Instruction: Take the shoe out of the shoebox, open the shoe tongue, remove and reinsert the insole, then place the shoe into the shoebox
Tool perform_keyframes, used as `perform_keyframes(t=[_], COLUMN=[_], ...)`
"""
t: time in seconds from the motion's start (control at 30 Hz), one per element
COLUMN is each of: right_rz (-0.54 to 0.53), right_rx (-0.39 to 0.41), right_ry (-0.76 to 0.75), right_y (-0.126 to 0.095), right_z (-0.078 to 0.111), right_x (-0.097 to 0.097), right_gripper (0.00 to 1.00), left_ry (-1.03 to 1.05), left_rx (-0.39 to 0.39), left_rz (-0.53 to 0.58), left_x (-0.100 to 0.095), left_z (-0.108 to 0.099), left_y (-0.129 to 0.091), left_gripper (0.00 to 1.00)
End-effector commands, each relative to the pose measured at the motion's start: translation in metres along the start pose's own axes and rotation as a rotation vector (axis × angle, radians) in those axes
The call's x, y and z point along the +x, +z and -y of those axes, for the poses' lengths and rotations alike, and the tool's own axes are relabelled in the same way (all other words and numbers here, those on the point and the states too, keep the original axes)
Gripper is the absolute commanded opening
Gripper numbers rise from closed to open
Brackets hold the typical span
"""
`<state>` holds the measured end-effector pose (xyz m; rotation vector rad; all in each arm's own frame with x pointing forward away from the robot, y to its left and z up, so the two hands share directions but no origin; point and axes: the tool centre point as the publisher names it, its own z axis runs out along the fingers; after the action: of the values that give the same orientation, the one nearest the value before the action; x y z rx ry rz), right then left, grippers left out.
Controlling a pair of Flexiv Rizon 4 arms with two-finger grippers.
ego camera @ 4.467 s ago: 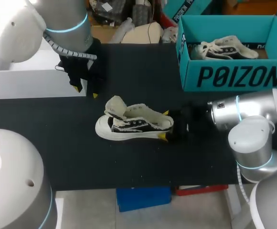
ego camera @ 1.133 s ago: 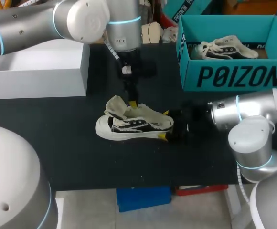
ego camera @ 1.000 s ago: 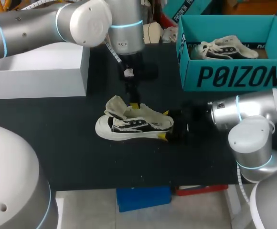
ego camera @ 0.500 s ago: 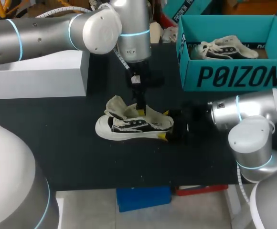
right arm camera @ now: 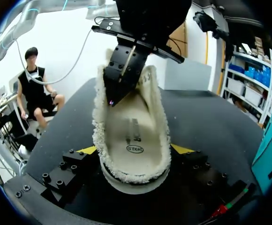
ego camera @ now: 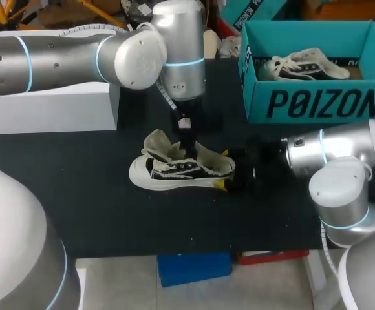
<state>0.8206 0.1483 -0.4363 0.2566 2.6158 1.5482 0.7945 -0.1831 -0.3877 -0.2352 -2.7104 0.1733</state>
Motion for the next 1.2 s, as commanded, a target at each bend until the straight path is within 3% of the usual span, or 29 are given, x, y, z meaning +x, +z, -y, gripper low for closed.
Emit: perform_keyframes(t=[0.03, 1.17, 1.2], right_rz=[0.001, 0.001, 0.001], right_rx=[0.002, 0.002, 0.002], right_ry=[0.001, 0.001, 0.001], right_y=[0.001, 0.001, 0.001], right_z=[0.001, 0.001, 0.001], right_x=[-0.001, -0.001, -0.001], right_gripper=[0.00, 0.00, 0.00], left_ry=[-0.003, -0.035, -0.034], left_rx=[0.005, 0.015, 0.016], left_rz=[0.008, 0.010, 0.011], left_x=[0.003, 0.002, 0.002], left_z=[-0.001, 0.002, 0.002], left_y=[0.007, 0.039, 0.037], left_gripper=[0.00, 0.00, 0.07])
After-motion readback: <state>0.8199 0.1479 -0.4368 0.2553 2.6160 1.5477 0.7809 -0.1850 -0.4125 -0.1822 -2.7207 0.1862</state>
